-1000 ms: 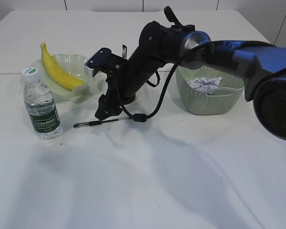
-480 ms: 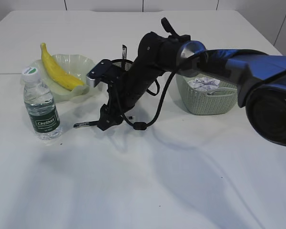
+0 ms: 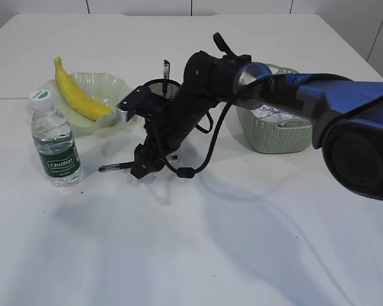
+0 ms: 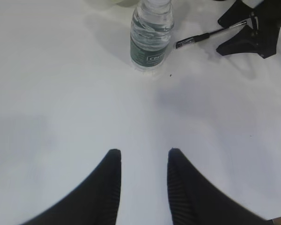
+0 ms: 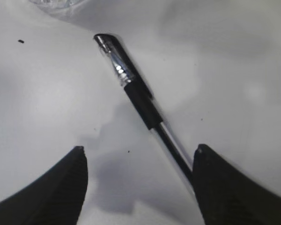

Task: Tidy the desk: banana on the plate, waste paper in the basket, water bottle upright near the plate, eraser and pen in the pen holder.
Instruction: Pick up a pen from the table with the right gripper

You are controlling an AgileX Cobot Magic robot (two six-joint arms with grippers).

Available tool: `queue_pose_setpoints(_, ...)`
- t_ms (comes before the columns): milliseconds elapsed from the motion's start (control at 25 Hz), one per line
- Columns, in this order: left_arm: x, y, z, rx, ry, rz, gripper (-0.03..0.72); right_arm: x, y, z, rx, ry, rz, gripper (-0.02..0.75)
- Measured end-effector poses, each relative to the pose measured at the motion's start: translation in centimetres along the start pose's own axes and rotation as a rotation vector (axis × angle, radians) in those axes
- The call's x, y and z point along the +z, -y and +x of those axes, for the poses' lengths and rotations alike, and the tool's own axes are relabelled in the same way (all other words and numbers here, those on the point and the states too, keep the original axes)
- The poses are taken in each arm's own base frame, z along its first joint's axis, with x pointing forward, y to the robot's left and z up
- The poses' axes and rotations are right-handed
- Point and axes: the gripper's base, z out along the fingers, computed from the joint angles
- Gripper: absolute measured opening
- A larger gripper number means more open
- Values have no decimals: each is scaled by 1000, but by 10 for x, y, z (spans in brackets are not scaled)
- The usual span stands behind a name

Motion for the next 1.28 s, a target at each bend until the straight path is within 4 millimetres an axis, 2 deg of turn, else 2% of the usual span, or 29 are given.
queue_pose_setpoints(760, 0, 0, 0, 2, 0, 0, 238, 0, -5, 3, 23, -41, -53, 498)
queue_pose_setpoints(840, 0, 0, 0, 2, 0, 0, 238, 1, -6, 5, 24, -55, -64, 471)
queue_pose_setpoints(1080, 0, 0, 0, 2, 0, 0, 238, 0, -4, 8, 7, -87, -53, 326)
queue_pose_setpoints(1280, 0, 0, 0, 2, 0, 0, 238, 1, -6, 10, -6, -120, -47, 271)
